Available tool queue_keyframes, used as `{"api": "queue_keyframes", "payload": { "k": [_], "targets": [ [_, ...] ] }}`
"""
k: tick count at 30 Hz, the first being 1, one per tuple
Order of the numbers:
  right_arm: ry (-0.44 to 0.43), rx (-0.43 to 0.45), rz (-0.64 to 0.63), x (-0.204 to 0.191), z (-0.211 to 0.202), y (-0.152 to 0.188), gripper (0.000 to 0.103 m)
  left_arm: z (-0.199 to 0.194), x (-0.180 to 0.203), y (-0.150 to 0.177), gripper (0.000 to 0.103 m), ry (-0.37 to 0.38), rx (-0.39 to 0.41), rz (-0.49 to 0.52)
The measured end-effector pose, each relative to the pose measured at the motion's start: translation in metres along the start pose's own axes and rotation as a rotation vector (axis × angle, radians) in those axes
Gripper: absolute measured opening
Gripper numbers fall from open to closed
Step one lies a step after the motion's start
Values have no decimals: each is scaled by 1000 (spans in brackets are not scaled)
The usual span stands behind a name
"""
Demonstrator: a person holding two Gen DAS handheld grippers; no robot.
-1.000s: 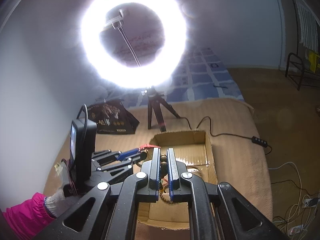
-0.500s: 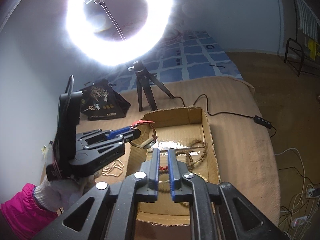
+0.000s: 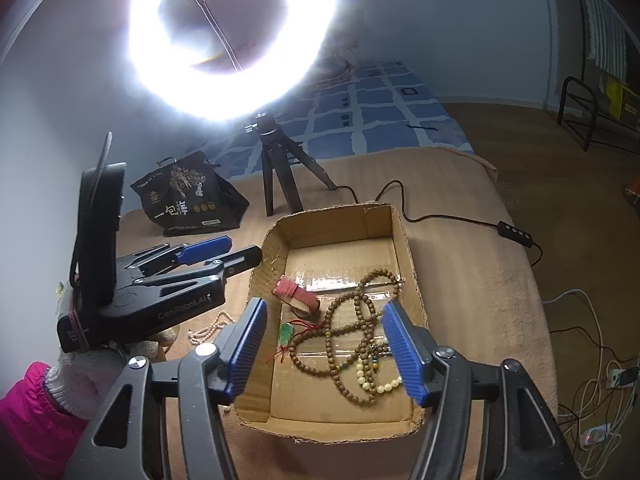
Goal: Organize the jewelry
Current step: 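Withdraw both open tools from the box toward the pearl necklace and blue bangle, then grasp the blue bangle rim with the left tool while the right tool grasps the pearl necklace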
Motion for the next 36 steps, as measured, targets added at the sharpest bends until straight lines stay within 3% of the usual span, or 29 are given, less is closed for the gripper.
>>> {"api": "queue_keyframes", "payload": {
  "k": [18,27,36],
  "targets": [
    [1,54,-40,-34,-13,5,91,-65,-43,13,46,-17,65,-27],
    [-57,43,-78,-73,-5,10,92,-101,-99,45,46,-46,60,-78],
    [-135,-21,-103,-120,23,19,91,-117,-156,89,46,-95,32,-140]
  ]
}}
Point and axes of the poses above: each gripper's, at about its wrist camera, not at the fingertips, and z roughly the way its jaws point, x to its right, y to its underside, the point moved 7 cm from there along z, roughly the way its jaws point, and after that the axes turned 3 degrees about -x, right-handed, at the moved point
